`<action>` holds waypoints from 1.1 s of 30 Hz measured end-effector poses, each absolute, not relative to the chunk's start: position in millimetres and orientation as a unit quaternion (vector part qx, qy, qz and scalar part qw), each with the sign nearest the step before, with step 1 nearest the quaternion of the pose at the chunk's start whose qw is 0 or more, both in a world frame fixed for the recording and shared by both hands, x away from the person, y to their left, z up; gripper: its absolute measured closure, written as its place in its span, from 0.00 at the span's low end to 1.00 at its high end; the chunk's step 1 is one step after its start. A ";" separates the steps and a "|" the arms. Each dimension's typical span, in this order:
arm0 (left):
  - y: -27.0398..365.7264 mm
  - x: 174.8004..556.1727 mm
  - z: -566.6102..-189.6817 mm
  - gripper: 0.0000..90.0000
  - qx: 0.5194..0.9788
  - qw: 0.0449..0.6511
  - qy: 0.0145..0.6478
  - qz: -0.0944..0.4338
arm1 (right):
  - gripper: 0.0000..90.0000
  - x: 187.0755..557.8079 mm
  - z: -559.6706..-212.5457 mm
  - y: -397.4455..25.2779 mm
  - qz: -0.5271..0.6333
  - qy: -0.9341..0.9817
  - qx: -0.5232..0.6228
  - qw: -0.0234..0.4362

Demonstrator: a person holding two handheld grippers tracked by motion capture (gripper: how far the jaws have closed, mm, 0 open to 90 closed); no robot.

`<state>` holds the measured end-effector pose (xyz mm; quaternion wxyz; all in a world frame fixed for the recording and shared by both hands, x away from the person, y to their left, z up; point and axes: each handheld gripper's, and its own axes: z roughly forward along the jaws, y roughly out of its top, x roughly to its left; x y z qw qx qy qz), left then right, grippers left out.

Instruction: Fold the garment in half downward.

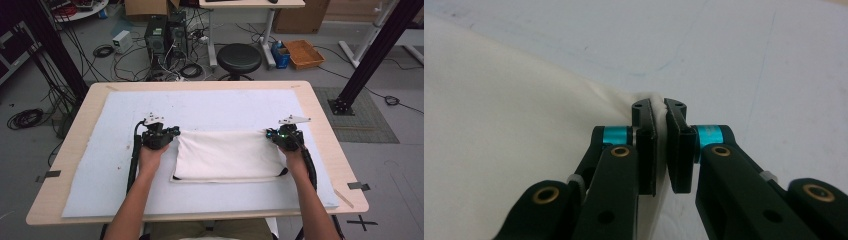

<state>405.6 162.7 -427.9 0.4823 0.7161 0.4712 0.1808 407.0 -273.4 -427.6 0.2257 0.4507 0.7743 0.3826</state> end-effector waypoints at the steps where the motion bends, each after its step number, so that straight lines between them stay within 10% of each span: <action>1: 162.0 407.7 -427.0 0.96 0.715 0.483 0.471 0.183 | 0.94 409.3 -426.8 -272.1 0.378 0.774 0.455 0.226; 7: 162.6 405.7 -428.7 0.81 0.707 0.496 0.469 0.184 | 0.89 413.3 -433.1 -270.7 0.360 0.774 0.472 0.220; 14: 187.9 380.8 -419.6 0.46 0.689 0.542 0.448 0.174 | 0.34 392.6 -431.5 -289.9 0.386 0.754 0.484 0.219; 33: 223.1 327.3 -424.6 0.29 0.693 0.577 0.361 0.237 | 0.23 330.9 -420.7 -316.8 0.439 0.758 0.394 0.279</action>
